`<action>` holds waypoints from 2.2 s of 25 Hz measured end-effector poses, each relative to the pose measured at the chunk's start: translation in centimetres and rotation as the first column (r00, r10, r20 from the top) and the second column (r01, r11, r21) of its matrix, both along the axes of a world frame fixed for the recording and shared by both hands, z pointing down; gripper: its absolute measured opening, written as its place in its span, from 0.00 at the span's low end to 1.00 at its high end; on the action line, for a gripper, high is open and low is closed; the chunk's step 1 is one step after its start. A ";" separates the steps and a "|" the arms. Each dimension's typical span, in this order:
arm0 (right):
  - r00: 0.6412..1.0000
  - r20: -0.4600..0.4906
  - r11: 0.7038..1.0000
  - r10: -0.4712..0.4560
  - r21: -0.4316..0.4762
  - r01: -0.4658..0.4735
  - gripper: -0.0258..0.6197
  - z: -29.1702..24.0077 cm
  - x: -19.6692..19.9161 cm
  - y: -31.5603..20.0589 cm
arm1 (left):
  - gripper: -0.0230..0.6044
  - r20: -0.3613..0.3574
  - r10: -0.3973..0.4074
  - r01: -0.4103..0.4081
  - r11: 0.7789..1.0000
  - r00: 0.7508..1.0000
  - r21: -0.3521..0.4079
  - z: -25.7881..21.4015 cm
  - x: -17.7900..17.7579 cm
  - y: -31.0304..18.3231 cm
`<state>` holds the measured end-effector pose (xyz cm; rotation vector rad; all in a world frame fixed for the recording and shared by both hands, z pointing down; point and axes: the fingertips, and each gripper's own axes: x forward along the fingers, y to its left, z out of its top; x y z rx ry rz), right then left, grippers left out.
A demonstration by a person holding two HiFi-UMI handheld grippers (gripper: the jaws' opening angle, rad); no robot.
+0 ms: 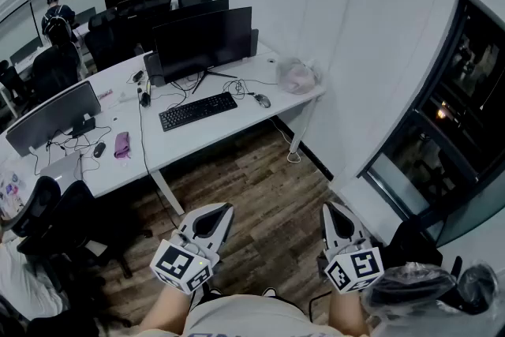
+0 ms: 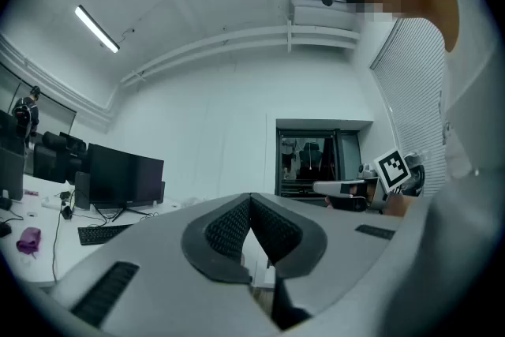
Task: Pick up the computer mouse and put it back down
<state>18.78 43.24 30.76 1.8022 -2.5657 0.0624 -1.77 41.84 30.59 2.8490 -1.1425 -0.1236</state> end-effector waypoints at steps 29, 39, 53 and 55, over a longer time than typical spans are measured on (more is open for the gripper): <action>0.998 0.044 0.999 -0.036 -0.014 0.037 0.07 0.7 -2.4 -1.6 | 0.04 -0.032 -0.021 0.020 0.999 0.999 -0.034 0.8 -2.6 -0.7; 1.000 -0.001 0.998 -0.018 -0.057 0.018 0.07 3.3 -8.5 -1.0 | 0.04 -0.042 -0.017 0.014 0.997 0.999 -0.073 3.1 -8.5 0.0; 0.999 -0.026 0.994 -0.029 -0.106 0.026 0.07 5.1 -11.6 -3.9 | 0.04 -0.071 -0.024 0.017 0.995 0.997 -0.103 4.7 -11.4 -2.7; 0.999 -0.019 0.994 -0.040 -0.107 0.038 0.07 5.4 -11.5 -5.2 | 0.04 -0.063 -0.036 0.029 0.994 0.997 -0.101 4.8 -11.3 -3.8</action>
